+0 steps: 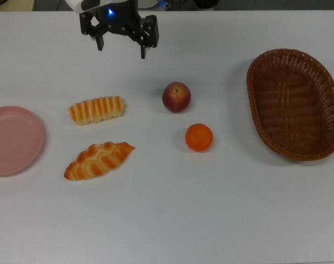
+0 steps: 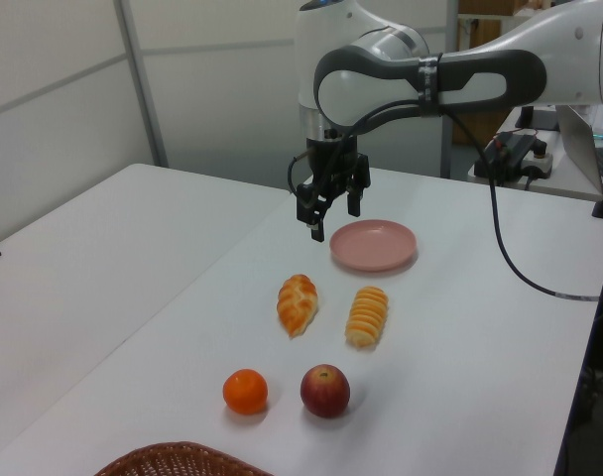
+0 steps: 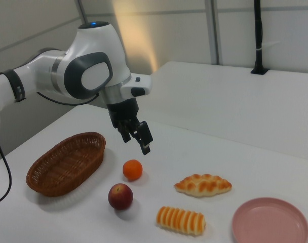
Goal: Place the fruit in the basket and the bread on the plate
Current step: 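Lower the gripper onto the braided bread roll and grasp it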
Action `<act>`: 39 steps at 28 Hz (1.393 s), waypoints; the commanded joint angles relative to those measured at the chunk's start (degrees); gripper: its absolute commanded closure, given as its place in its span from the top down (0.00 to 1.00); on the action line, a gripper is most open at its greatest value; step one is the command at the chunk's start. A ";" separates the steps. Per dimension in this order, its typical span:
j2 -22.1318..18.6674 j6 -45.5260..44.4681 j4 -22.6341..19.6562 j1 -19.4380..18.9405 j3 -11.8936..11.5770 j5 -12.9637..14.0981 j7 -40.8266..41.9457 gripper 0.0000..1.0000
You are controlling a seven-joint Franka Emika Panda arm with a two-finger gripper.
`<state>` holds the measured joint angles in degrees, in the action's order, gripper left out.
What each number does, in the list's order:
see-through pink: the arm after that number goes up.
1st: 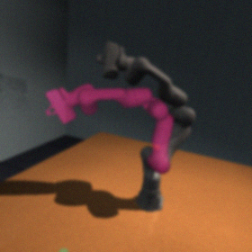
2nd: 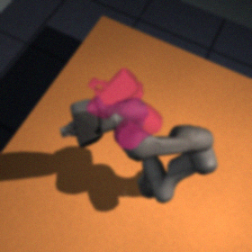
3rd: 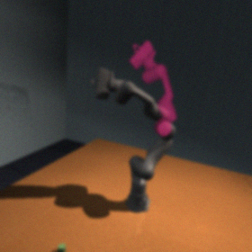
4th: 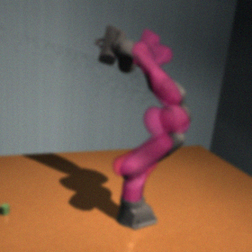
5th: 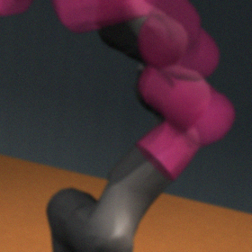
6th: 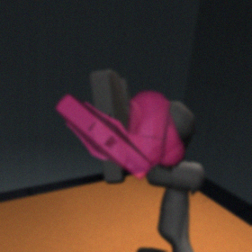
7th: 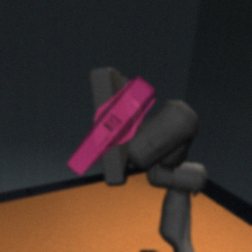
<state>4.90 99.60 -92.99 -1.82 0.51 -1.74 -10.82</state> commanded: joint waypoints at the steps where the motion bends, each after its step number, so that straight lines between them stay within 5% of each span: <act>1: 1.41 2.86 -1.22 0.23 -0.25 -0.02 0.89 1.00; 13: 4.85 13.23 -6.67 1.82 -0.77 -0.81 -0.07 1.00; 21: 15.39 20.97 -2.81 3.31 -0.95 -1.86 -10.61 1.00; 33: 21.11 28.19 -0.79 5.25 -1.04 -3.62 -19.23 1.00; 39: 26.55 28.28 4.39 5.51 -2.00 -4.93 -23.97 1.00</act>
<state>26.80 127.12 -93.38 3.67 -0.53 -4.29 -30.39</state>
